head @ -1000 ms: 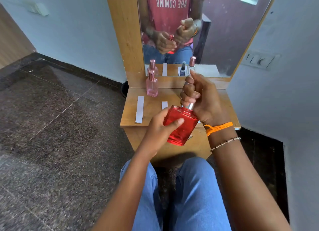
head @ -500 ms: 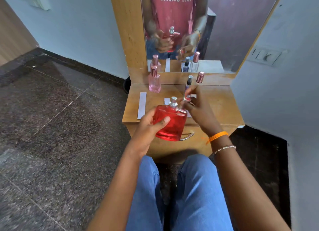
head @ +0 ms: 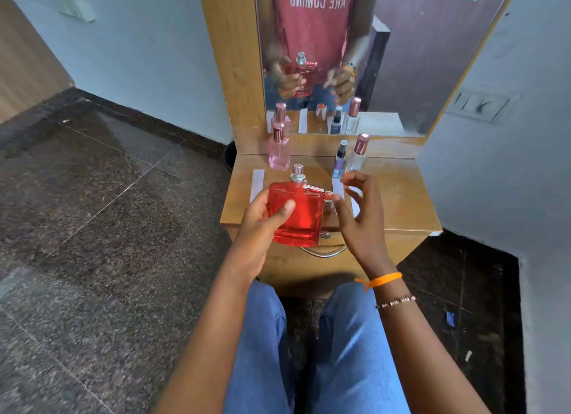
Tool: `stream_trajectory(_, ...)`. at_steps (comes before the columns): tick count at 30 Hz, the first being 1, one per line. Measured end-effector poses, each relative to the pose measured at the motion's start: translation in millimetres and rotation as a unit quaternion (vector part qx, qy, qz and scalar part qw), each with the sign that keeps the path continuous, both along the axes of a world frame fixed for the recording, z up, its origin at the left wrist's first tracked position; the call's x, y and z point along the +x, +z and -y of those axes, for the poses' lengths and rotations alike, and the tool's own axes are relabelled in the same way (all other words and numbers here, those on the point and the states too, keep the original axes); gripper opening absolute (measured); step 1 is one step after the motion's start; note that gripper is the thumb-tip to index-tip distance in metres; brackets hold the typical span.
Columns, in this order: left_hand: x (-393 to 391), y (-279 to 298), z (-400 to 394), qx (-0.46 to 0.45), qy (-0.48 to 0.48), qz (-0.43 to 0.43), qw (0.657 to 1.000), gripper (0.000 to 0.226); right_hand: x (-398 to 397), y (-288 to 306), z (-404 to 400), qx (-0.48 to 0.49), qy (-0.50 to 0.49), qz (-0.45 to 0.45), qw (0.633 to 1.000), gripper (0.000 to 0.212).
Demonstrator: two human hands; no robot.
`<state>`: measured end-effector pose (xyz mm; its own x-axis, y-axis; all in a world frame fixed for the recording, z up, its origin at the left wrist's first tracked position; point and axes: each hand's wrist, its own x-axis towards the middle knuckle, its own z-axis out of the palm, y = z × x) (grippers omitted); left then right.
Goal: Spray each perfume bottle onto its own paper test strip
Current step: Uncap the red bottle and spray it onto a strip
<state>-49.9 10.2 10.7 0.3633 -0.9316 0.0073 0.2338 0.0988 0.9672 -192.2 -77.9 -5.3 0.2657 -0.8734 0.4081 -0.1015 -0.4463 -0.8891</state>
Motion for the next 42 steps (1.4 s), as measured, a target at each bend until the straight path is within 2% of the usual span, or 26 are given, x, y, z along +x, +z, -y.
stream_trajectory(2,-4.4,2.7,2.9,0.0,-0.009,-0.011,1.0,0.04,-4.1,7.2,-10.3,0.033,0.04,0.03,0.998,0.021)
stream_trajectory(5,-11.5,5.0,7.3,-0.008,-0.027,-0.038,0.999,0.035,-5.7,13.9,-22.6,0.106,0.182,0.014,0.977,0.031)
stream_trajectory(7,-15.5,4.9,9.5,-0.011,-0.043,-0.042,0.998,0.034,-5.0,13.2,-24.6,0.106,0.2,0.003,0.974,0.039)
stream_trajectory(9,-16.3,5.2,11.3,-0.012,-0.067,-0.035,0.997,0.031,-6.2,10.9,-23.5,0.1,0.175,0.012,0.979,0.041)
stream_trajectory(11,-13.8,7.2,15.0,-0.011,-0.06,0.022,0.998,0.025,-10.3,6.6,-21.4,0.108,0.161,0.024,0.981,0.041)
stream_trajectory(13,-9.3,5.1,24.9,0.003,0.021,0.143,0.989,0.022,-14.7,4.3,-19.5,0.12,0.156,0.02,0.98,0.042)
stream_trajectory(15,-6.8,1.6,37.4,0.022,0.103,0.24,0.965,0.026,-18.3,4.5,-16.7,0.121,0.153,0.01,0.981,0.042)
stream_trajectory(17,-3.5,-4.0,51.2,0.065,0.143,0.328,0.932,0.024,-21.5,5.5,-13.1,0.118,0.152,0.008,0.981,0.04)
stream_trajectory(18,-1.5,-8.0,58.3,0.099,0.141,0.384,0.907,0.022,-23.3,5.6,-11.2,0.121,0.149,0.011,0.981,0.039)
stream_trajectory(20,-0.1,-16.9,68.0,0.177,0.106,0.506,0.838,0.031,-28.1,4.4,-8.4,0.133,0.143,0.025,0.98,0.037)
stream_trajectory(22,-1.4,-23.6,72.7,0.228,0.084,0.585,0.773,0.039,-32.6,2.7,-7.7,0.141,0.141,0.037,0.979,0.037)
stream_trajectory(24,-4.2,-27.8,74.1,0.238,0.09,0.604,0.755,0.04,-35.5,2.0,-8.0,0.146,0.143,0.048,0.978,0.037)
stream_trajectory(29,-7.7,-26.4,73.5,0.223,0.102,0.572,0.782,0.034,-39.6,-0.4,-9.8,0.177,0.152,0.086,0.969,0.037)
stream_trajectory(33,-6.2,-18.9,68.5,0.163,0.132,0.477,0.853,0.045,-37.7,-0.9,-13.0,0.211,0.145,0.132,0.957,0.038)
stream_trajectory(37,2.2,-9.7,60.9,0.182,0.114,0.35,0.912,0.06,-32.0,-0.1,-17.8,0.22,0.13,0.164,0.953,0.041)
stream_trajectory(40,6.0,-3.6,51.3,0.197,0.082,0.261,0.941,0.047,-28.4,3.4,-21.0,0.225,0.125,0.189,0.948,0.047)
stream_trajectory(42,4.6,0.7,43.2,0.193,0.067,0.233,0.951,0.038,-29.0,6.3,-21.8,0.214,0.13,0.194,0.949,0.051)
